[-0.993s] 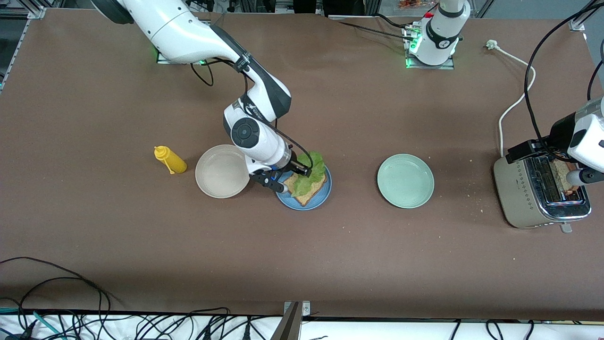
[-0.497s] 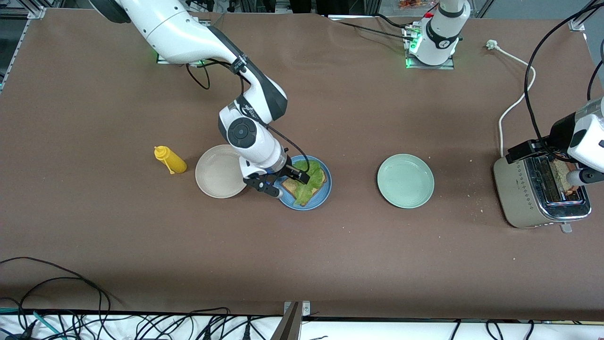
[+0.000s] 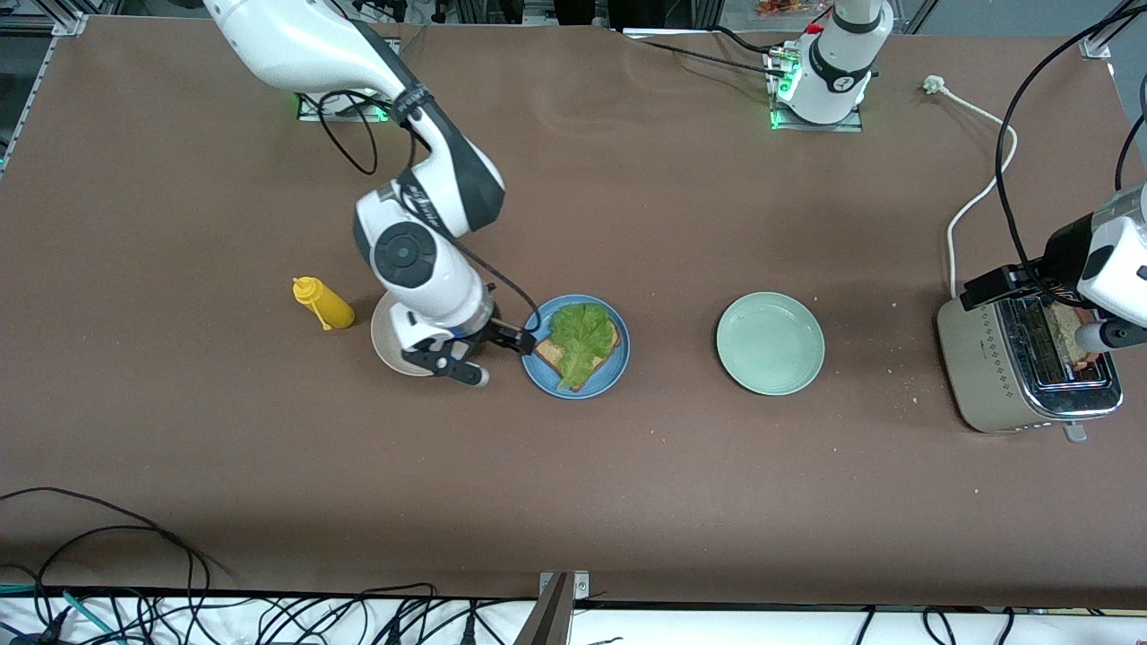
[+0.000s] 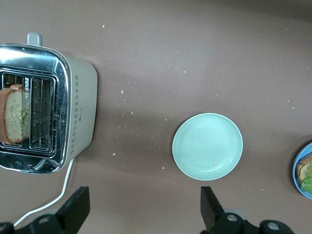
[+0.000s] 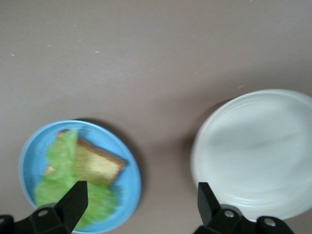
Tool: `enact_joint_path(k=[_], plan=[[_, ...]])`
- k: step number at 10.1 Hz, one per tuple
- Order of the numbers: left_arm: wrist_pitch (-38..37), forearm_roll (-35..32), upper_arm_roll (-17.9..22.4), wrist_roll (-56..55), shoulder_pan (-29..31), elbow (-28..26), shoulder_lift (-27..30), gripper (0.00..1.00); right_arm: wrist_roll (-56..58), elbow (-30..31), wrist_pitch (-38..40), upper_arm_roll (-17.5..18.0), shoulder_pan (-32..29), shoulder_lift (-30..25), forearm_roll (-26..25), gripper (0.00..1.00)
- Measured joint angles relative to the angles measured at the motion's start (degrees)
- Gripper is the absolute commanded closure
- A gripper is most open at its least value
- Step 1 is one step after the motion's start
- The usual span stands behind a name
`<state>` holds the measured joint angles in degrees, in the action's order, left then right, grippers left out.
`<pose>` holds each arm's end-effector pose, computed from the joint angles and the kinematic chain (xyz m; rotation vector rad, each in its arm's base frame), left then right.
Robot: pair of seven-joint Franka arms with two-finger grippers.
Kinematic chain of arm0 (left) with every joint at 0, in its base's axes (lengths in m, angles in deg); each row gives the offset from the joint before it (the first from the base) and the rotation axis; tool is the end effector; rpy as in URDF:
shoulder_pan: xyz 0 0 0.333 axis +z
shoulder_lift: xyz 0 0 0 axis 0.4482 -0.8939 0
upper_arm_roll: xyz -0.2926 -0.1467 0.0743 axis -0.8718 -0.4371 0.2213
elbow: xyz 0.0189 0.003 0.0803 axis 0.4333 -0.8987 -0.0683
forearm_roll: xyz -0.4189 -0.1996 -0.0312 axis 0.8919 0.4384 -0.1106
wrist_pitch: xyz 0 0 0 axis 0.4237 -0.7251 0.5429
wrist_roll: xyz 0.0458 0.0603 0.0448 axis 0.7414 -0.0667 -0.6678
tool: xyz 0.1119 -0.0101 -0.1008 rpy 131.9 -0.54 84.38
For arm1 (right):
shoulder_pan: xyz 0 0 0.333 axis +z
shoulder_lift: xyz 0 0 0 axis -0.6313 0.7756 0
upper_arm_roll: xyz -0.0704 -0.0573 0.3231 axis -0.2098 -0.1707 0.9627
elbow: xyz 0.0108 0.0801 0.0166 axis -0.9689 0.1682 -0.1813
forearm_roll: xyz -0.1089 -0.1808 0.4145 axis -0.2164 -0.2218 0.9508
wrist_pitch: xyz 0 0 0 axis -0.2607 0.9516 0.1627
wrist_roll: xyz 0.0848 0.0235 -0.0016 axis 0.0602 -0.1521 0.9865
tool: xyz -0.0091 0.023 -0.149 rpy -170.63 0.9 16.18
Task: Make sandwich in blue plate with both arms
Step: 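Release the lettuce onto the bread and withdraw the right gripper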
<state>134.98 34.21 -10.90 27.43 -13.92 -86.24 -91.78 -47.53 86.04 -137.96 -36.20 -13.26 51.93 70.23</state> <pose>0.7015 -0.0010 0.5323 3.1146 0.3563 -0.1116 0.6828 0.4143 0.2582 -3.0006 0.4660 0.0500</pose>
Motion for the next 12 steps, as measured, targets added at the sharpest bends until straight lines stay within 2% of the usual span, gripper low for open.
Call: enact_joint_path(k=[3,5,9,12], plan=[[-0.01,0.0,-0.08,0.0,-0.01,0.01,0.0,0.0,18.89,-0.04,13.97,-7.68,-0.21,-5.3,-0.1,0.0],[-0.01,0.0,-0.13,0.0,-0.05,0.02,0.0,0.0,30.48,0.96,20.0,-13.31,-0.33,-8.41,-0.11,0.02],[-0.02,0.0,-0.14,0.0,-0.06,0.03,0.0,0.0,50.86,11.79,21.16,-23.66,-0.45,-15.65,-0.11,0.02],[-0.01,0.0,-0.07,0.0,-0.05,0.04,0.0,0.0,65.18,17.53,18.24,-29.92,-1.4,-16.34,0.81,0.02]])
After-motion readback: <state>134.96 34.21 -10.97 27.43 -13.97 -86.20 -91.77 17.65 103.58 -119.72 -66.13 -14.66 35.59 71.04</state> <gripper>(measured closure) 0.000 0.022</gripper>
